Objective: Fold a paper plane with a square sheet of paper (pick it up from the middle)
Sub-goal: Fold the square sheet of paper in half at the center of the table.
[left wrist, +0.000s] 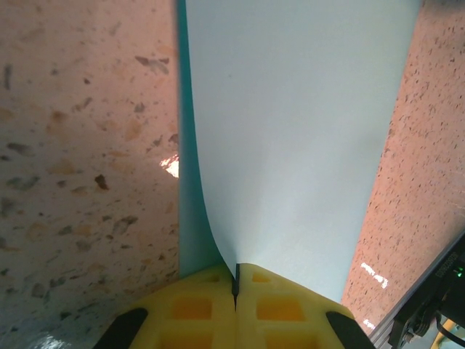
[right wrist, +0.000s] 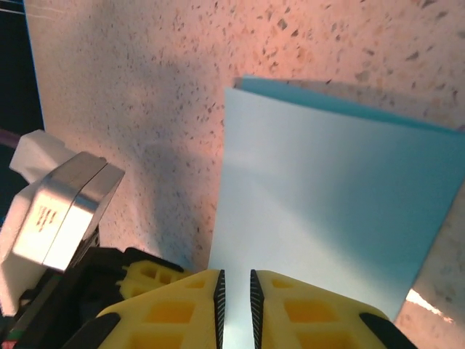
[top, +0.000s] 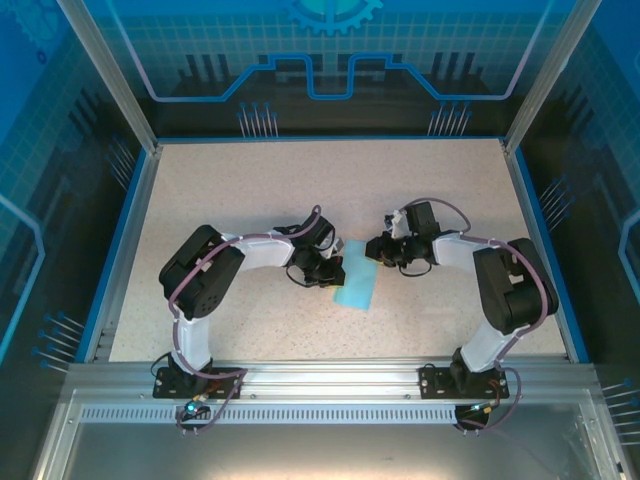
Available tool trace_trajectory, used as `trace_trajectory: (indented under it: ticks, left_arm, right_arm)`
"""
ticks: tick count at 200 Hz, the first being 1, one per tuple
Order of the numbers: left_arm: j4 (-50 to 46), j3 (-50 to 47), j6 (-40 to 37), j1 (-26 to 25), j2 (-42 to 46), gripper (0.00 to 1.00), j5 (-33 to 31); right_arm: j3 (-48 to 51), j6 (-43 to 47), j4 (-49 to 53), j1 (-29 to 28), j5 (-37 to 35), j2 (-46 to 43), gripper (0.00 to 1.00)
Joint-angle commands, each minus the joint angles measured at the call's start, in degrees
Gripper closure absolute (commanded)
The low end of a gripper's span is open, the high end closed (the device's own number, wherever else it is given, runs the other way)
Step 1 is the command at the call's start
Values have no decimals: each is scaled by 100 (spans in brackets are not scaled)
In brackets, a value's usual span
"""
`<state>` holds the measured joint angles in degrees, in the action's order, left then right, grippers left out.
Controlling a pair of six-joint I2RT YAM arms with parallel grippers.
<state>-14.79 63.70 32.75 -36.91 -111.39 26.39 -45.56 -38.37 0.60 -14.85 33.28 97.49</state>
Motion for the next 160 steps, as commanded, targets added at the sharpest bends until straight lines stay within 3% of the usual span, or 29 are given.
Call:
trace_trajectory:
  ticks: [1,47,98,160]
  left_arm:
    - [-266,156,-177,26,-152,98,-178]
    - [-345,159,-208,28,-146,99,-173]
    - [-366,177,-181,30,-146,100,-179]
    - [-437,194,-190,29,-137,99,-179]
  right_arm:
    - [12,40,-63,97,177,387,80]
    - [164,34,-240,268,13,762,81]
    - [-125,-27,-225,343,391,392,80]
    - [-253,7,-394,523,78,1183,81]
